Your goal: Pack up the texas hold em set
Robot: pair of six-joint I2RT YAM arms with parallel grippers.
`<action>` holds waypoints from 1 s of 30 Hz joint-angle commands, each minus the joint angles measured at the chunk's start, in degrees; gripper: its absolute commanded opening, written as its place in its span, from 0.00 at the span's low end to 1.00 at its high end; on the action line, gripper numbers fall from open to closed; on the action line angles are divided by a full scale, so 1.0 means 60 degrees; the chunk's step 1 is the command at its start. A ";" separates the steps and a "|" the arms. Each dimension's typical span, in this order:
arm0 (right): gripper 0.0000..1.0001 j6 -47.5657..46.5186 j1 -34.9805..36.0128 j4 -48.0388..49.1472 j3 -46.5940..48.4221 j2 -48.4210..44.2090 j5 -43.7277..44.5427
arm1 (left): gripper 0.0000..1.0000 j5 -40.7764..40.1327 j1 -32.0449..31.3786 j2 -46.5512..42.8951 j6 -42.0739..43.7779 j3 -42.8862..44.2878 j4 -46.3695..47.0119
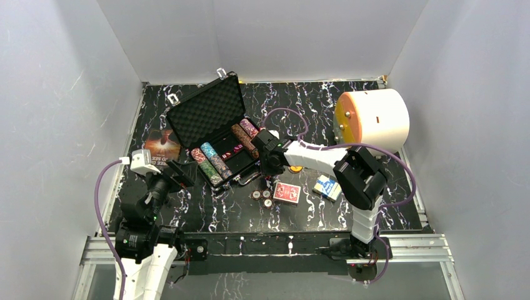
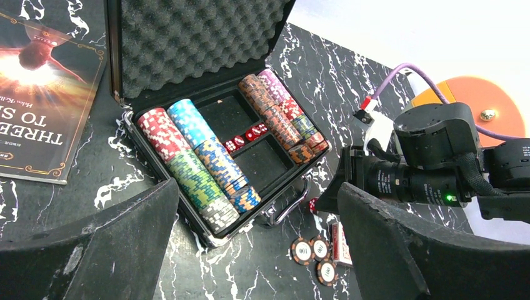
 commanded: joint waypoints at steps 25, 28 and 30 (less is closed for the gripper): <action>0.41 -0.0388 0.0091 -0.0017 0.1002 0.0610 0.0553 | 0.98 -0.0192 0.0075 -0.0017 0.0035 -0.0018 0.0203; 0.44 -0.0416 0.0090 -0.0009 0.1026 0.0620 0.0600 | 0.98 -0.0184 0.0068 -0.0017 0.0035 -0.0020 0.0210; 0.44 -0.0407 0.0091 -0.0016 0.1037 0.0620 0.0650 | 0.98 -0.0184 0.0066 -0.0017 0.0035 -0.0016 0.0210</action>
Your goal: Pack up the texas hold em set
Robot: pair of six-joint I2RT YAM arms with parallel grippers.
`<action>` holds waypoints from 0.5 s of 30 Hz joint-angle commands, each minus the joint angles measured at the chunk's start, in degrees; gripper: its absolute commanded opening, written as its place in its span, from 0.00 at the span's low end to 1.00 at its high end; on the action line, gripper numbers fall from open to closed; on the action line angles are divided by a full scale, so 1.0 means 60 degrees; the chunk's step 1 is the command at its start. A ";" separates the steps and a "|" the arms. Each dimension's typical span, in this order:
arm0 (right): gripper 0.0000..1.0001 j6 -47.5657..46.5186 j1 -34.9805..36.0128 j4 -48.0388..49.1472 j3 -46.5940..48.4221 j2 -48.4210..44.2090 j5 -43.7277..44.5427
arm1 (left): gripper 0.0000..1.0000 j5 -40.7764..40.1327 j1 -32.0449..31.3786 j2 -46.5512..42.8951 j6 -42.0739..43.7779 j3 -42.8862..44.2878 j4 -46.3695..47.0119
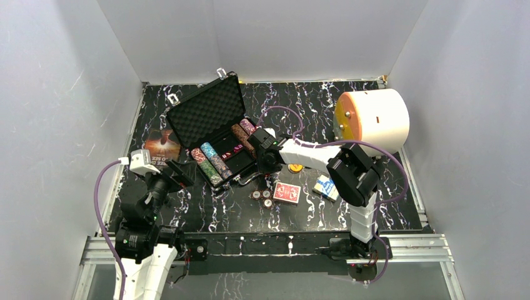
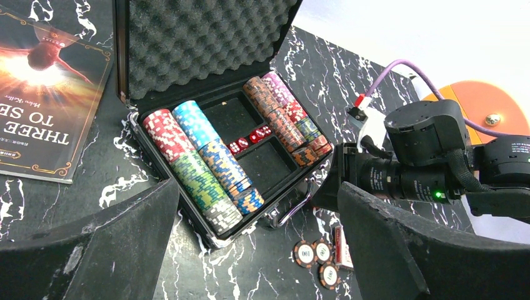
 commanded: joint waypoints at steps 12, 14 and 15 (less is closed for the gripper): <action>0.21 -0.0608 0.0047 -0.0096 0.0380 -0.0182 0.0444 | 0.98 -0.0026 0.0068 0.0005 0.0040 -0.0017 0.0214; 0.22 -0.0833 0.0047 -0.0242 0.0502 -0.0326 0.0410 | 0.98 -0.0036 0.0072 0.0018 0.0039 -0.0013 0.0203; 0.22 -0.0939 0.0047 -0.0303 0.0615 -0.0420 0.0361 | 0.98 -0.0042 0.0073 0.0020 0.0039 -0.0004 0.0209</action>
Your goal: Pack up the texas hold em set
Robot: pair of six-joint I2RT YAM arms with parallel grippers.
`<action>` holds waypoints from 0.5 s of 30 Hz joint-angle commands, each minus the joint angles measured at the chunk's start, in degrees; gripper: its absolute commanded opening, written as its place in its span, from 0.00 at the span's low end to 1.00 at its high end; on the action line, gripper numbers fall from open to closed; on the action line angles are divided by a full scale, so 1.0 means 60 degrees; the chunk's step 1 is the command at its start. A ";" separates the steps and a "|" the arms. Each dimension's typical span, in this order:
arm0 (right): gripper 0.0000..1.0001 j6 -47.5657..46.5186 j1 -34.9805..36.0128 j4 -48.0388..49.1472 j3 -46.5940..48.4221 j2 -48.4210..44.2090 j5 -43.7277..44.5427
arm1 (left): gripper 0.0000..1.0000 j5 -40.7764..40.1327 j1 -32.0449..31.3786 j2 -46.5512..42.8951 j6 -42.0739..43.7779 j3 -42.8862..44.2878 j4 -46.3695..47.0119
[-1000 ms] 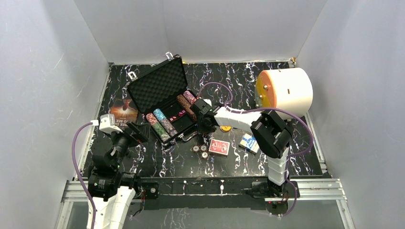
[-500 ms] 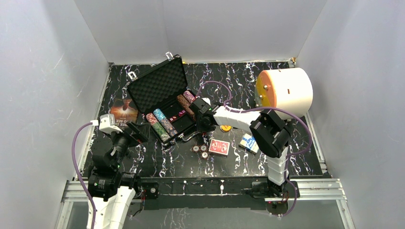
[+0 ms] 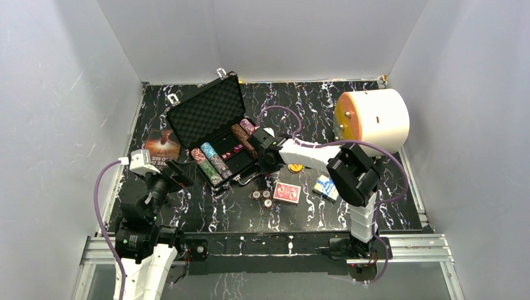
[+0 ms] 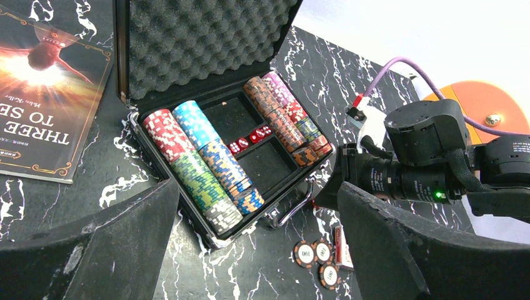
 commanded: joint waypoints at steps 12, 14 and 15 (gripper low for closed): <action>0.25 -0.1661 0.0033 0.0024 0.3101 0.0444 -0.1433 | 0.98 -0.0221 0.0070 0.0075 -0.0008 -0.0009 0.0156; 0.25 -0.1840 0.0032 0.0079 0.3801 0.0908 -0.1685 | 0.98 -0.0215 0.0077 0.0053 -0.0009 0.0004 0.0134; 0.25 -0.1907 0.0033 0.0155 0.4123 0.1098 -0.1827 | 0.98 -0.0222 0.0081 0.0039 -0.0009 0.0000 0.0132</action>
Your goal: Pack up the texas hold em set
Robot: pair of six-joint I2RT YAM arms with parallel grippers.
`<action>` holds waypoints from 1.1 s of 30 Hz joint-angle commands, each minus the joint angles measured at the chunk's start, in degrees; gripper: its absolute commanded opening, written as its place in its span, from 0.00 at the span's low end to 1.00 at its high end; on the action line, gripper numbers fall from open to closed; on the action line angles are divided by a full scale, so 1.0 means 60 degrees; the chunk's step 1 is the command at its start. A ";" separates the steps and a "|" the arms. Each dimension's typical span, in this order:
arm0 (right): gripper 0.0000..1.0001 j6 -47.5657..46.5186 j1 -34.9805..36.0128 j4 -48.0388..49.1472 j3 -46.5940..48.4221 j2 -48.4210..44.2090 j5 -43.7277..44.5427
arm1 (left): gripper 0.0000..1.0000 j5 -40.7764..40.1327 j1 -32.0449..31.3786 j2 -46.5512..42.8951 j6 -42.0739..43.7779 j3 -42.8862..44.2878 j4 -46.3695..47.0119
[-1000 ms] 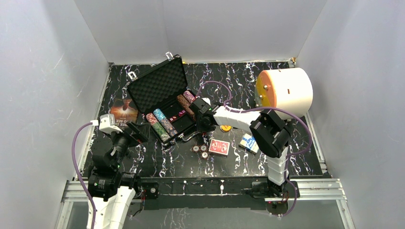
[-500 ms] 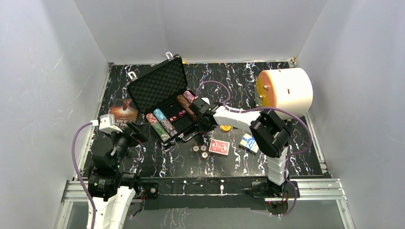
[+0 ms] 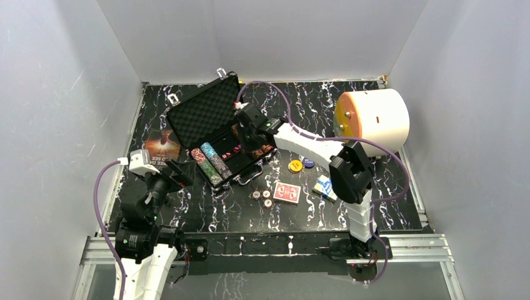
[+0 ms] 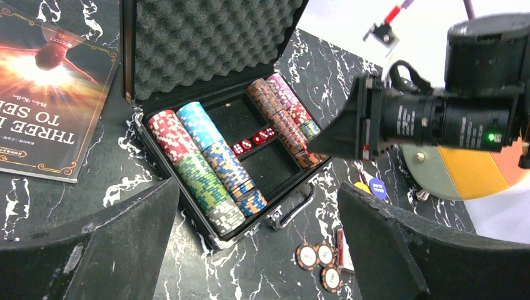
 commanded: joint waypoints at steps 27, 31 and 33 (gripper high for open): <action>0.25 -0.0860 0.0028 -0.0103 0.4099 0.3263 -0.0572 | 0.99 -0.0314 0.0070 -0.0143 -0.0096 -0.0003 0.0076; 0.25 -0.0870 0.0029 -0.0108 0.4095 0.3365 -0.0548 | 0.98 -0.0314 0.0070 -0.0137 -0.0100 -0.0003 0.0086; 0.25 -0.0858 0.0029 -0.0098 0.4070 0.3404 -0.0497 | 0.98 -0.0305 0.0070 -0.0144 -0.0100 -0.0004 0.0072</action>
